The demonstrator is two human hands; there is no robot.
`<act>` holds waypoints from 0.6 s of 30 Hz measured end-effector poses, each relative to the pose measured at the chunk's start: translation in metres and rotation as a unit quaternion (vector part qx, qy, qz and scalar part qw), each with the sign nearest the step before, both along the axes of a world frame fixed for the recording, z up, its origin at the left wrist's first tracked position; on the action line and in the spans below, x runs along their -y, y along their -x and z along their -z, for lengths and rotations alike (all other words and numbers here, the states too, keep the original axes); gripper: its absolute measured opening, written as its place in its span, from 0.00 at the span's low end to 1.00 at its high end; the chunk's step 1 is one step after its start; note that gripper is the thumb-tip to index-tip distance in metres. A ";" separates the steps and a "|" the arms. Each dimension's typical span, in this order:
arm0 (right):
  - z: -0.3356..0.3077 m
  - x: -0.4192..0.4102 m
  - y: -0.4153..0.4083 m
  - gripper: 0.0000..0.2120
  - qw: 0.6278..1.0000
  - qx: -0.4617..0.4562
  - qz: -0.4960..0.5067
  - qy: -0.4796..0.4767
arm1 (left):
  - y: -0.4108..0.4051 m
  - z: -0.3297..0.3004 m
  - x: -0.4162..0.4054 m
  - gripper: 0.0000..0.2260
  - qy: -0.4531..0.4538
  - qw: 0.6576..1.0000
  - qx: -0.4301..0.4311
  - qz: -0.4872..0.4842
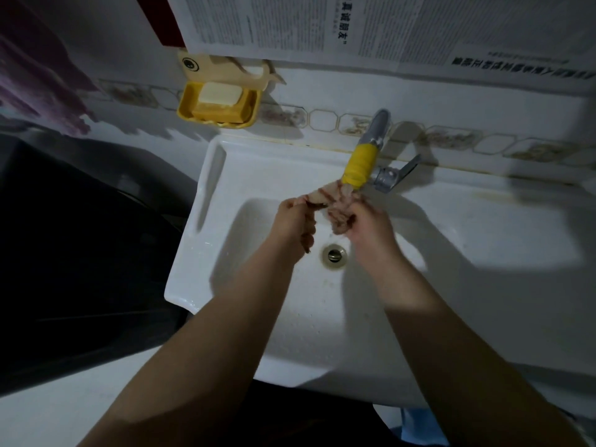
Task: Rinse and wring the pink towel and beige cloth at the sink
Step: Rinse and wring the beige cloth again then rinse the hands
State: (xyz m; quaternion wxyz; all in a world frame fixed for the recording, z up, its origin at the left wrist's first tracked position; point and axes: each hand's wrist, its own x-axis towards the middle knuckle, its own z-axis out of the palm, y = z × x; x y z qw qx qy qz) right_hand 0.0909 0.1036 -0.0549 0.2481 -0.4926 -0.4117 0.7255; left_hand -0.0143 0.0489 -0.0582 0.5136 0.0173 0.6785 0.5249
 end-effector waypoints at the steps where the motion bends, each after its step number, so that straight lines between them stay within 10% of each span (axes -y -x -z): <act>1: 0.002 0.011 0.007 0.09 0.996 0.048 -0.035 -0.060 | -0.009 -0.002 0.001 0.13 -0.008 1.000 -0.005 0.017; 5: 0.007 0.019 0.021 0.18 0.977 0.110 -0.063 -0.170 | -0.041 -0.005 0.005 0.13 -0.007 0.996 -0.026 0.083; 18: 0.002 -0.007 0.047 0.20 0.991 -0.030 0.093 0.089 | -0.041 -0.013 0.016 0.22 -0.021 0.991 -0.112 0.068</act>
